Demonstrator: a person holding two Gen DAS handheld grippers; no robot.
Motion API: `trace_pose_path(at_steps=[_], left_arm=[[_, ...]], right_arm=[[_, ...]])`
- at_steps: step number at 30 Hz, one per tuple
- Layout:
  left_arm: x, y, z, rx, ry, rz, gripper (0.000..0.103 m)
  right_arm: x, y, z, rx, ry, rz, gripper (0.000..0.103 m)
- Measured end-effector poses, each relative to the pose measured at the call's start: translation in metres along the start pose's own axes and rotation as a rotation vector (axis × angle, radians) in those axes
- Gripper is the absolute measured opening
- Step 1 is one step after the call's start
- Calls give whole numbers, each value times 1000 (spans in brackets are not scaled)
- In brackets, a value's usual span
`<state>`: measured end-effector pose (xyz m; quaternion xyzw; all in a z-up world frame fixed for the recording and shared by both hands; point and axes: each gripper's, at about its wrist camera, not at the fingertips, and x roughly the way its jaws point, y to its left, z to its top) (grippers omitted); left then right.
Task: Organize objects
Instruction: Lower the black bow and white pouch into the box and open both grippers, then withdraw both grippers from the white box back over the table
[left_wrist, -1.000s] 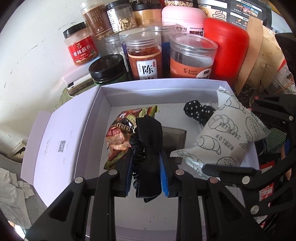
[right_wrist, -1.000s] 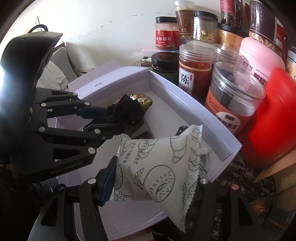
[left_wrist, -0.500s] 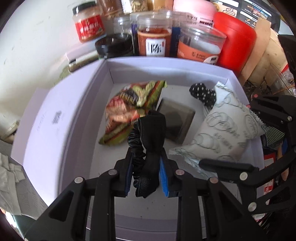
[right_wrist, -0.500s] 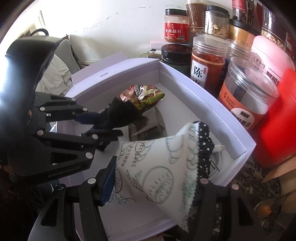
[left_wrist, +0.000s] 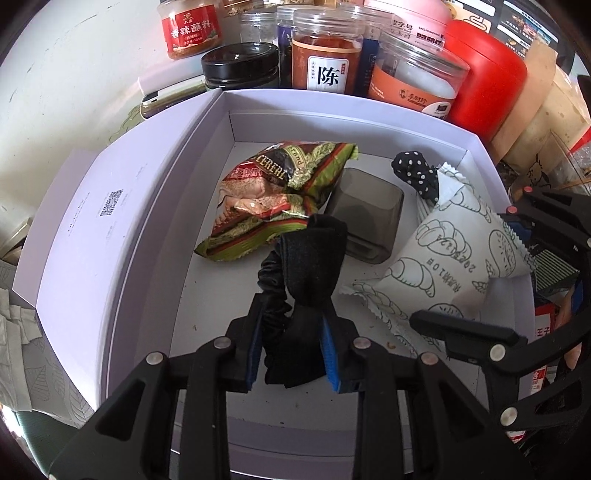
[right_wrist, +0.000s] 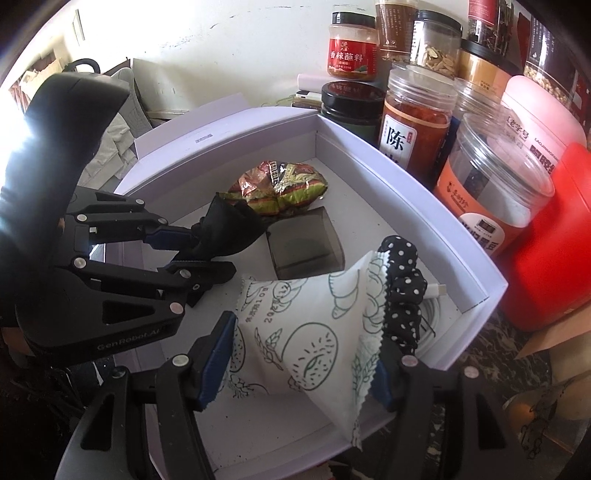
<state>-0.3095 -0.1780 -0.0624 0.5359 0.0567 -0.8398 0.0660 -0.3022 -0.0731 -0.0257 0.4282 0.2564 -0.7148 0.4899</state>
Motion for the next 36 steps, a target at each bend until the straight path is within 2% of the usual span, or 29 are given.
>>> trace_pose_path(at_steps=[3,8,12,17,36], left_arm=[[-3,-2,3,10,5,21,36],[-14,-3,2,-4,1,48,41],[-32,-6,3,-10,-28,51,48],[-52,-7,8,-10,-69,66,57],[-144,-11,-7,-11,-204,87,57]], right_arm=[[-2,-2,1,10,-1,-9,68],[-10,-4,3,31,-8,-7,68],[-20,-4,7,30,-25,-32,73],[-38,1,11,23,-56,-54,74],[-125,21,1,16,-198,-132,74]])
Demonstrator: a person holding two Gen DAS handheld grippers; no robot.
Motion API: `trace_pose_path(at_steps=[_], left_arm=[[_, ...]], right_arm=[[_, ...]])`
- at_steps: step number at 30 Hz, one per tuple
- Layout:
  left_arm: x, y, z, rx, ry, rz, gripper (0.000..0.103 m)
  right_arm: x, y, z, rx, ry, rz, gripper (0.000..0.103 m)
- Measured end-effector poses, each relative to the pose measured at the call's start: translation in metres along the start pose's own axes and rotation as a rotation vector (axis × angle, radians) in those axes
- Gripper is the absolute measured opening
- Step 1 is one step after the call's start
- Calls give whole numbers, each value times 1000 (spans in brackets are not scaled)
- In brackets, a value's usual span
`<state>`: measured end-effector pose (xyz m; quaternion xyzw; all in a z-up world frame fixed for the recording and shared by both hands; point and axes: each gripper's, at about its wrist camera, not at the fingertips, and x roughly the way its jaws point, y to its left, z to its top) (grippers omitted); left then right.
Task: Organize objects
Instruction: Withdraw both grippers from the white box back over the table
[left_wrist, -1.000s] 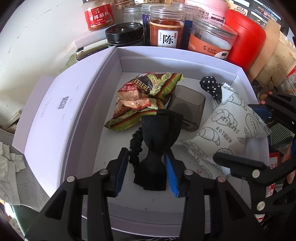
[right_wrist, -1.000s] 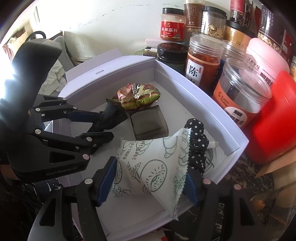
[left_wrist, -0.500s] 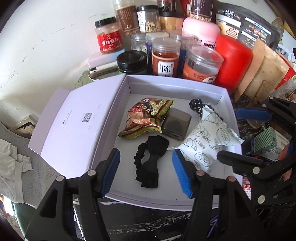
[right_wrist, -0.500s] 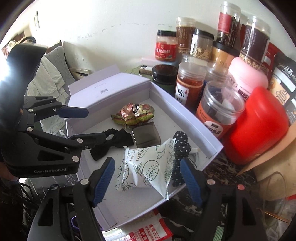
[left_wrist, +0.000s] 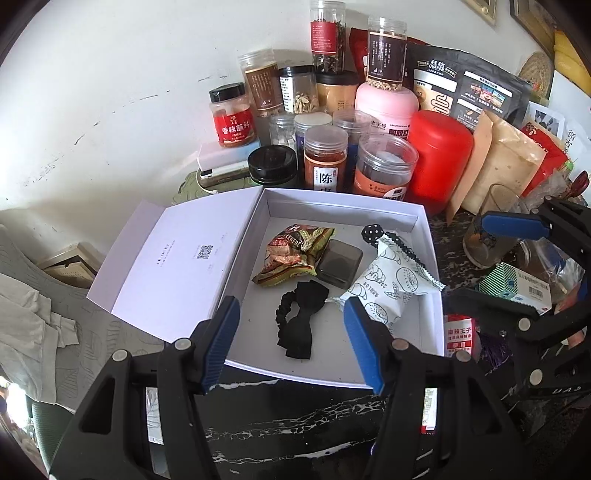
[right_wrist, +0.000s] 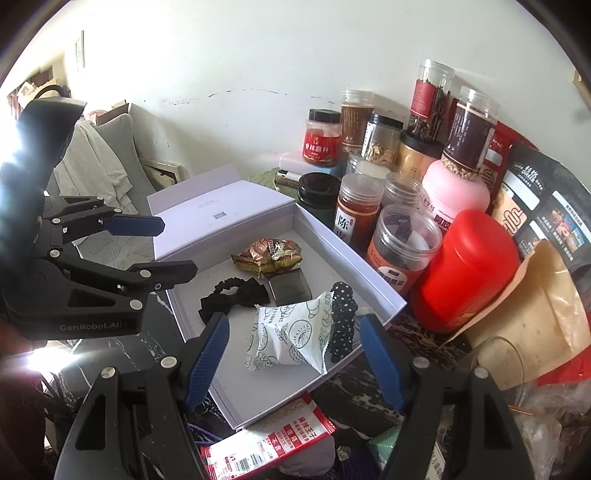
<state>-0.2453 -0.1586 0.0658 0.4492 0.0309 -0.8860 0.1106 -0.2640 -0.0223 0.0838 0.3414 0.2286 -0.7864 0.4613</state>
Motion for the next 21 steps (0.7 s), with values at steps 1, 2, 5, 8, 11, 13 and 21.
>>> trace_pose_path(at_steps=[1,2,5,8,11,13,21], left_arm=[[-4,0,-1,1,-5,2,57],[-9,-1,-2,2,-11,3,57],[-22,-2,-4,5,-25,1,57],[-34,-4,-7,10,-41,3,58],[-48,-7,-10,14,-57,7,58],[-57,-11,-13,18,-68,8,58],[-88,-28,-26,42,-106,8,62]], right_arm=[[-5,2,-1,0,-5,-4,74],[-8,3,-1,0,-10,-8,74],[-19,5,-3,0,-24,-16,74],[-30,8,-7,0,-38,-27,74],[-41,10,-10,2,-51,-36,74],[-49,12,-13,5,-59,-42,74],[-73,17,-27,12,-83,-69,74]])
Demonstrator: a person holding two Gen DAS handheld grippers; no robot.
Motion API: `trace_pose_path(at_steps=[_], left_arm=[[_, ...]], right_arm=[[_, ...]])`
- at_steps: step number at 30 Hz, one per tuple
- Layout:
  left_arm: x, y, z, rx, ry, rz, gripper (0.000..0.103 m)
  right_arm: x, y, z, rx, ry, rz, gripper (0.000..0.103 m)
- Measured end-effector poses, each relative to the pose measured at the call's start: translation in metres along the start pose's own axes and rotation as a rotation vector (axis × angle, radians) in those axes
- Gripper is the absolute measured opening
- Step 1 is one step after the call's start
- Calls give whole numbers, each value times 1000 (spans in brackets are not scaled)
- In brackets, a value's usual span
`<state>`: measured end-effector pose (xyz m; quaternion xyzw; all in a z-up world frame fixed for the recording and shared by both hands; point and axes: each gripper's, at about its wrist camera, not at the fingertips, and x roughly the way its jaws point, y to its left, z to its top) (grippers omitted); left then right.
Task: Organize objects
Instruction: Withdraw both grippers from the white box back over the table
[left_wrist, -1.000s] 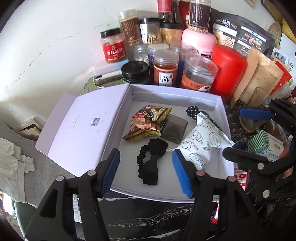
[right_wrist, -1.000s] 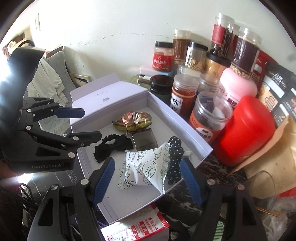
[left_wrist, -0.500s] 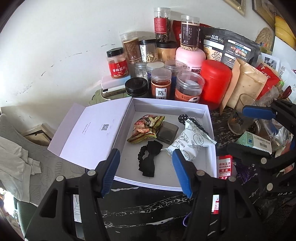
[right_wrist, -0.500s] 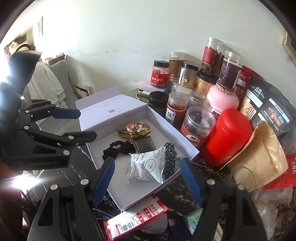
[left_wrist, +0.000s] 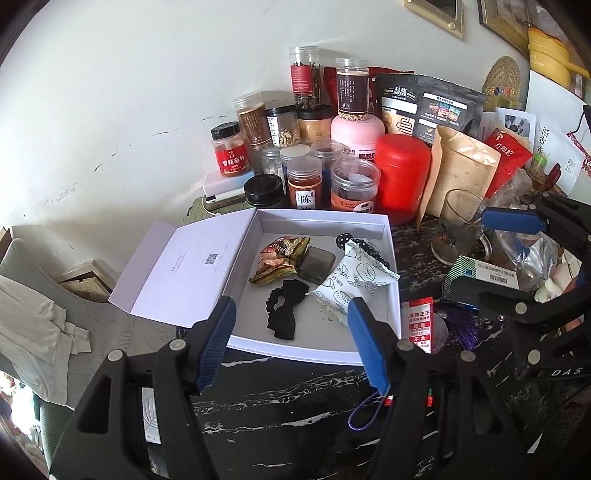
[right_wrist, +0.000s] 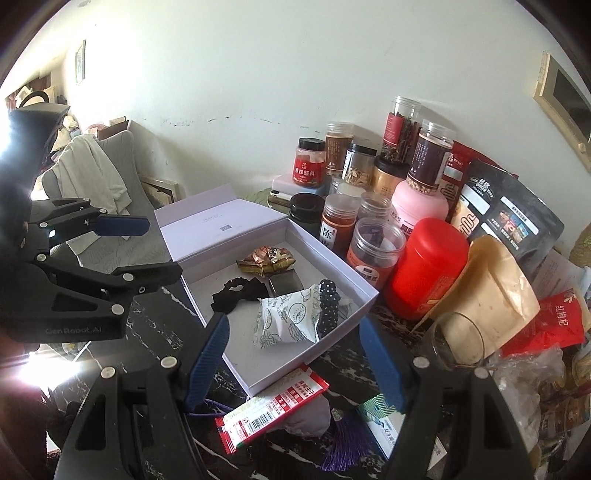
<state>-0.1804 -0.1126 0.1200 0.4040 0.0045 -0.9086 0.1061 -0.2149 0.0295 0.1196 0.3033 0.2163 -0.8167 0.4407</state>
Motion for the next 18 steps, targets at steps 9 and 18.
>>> trace_pose_path(at_steps=[9,18], left_arm=[[-25,-16,-12,17,-22,-11,64],[-43,-31,-31,23,-35,-27,65]], right_arm=[[-28,4,-17,7,-21,-25,74],[-48,8,-37,14,-27,-46,74]])
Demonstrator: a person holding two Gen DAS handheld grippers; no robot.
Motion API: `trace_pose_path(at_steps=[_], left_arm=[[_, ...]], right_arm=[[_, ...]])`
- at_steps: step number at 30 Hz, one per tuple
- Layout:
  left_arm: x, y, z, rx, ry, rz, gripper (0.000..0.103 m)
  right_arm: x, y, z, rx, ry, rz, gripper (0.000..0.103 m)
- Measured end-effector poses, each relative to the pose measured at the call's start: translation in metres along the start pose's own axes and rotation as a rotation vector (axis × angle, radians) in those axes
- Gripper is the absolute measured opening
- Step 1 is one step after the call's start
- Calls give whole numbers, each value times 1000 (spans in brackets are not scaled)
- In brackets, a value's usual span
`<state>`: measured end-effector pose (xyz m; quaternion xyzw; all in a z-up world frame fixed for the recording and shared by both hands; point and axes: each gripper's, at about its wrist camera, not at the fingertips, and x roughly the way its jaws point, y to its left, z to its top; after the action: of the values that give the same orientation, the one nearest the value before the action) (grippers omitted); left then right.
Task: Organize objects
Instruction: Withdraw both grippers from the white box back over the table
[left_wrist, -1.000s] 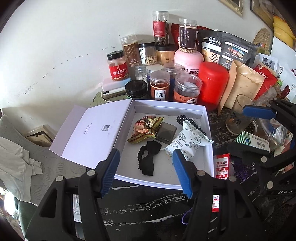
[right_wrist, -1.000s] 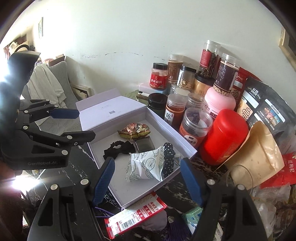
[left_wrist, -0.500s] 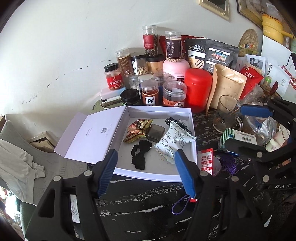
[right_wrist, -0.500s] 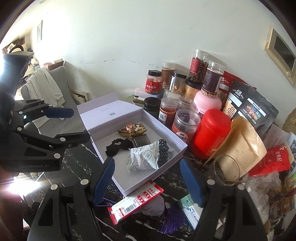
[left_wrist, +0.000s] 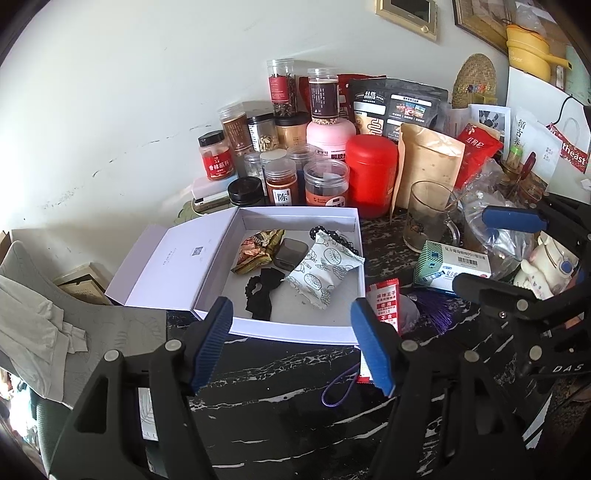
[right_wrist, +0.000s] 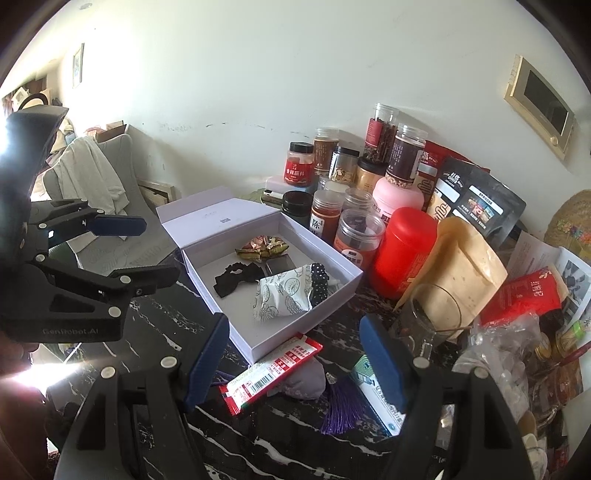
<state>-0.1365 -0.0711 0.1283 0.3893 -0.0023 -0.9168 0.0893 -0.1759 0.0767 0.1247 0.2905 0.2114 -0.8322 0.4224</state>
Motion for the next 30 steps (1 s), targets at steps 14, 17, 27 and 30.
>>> trace_pose_path(at_steps=[14,17,27,30], left_arm=[[-17,-30,-32,18,-1,-45,65],[-18,-35,-40,19,6,-49,65],[-12,-49,-63,36,35,-65,65],[-7,-54,-69,46,44,-81,65]], right_arm=[[-26,7,-40,30,6,-26,74],[-29,11,-48,34,8,-28,74],[-28,15,-73,44,30,-24,74],[-27,16,-82,44,32,-43,74]])
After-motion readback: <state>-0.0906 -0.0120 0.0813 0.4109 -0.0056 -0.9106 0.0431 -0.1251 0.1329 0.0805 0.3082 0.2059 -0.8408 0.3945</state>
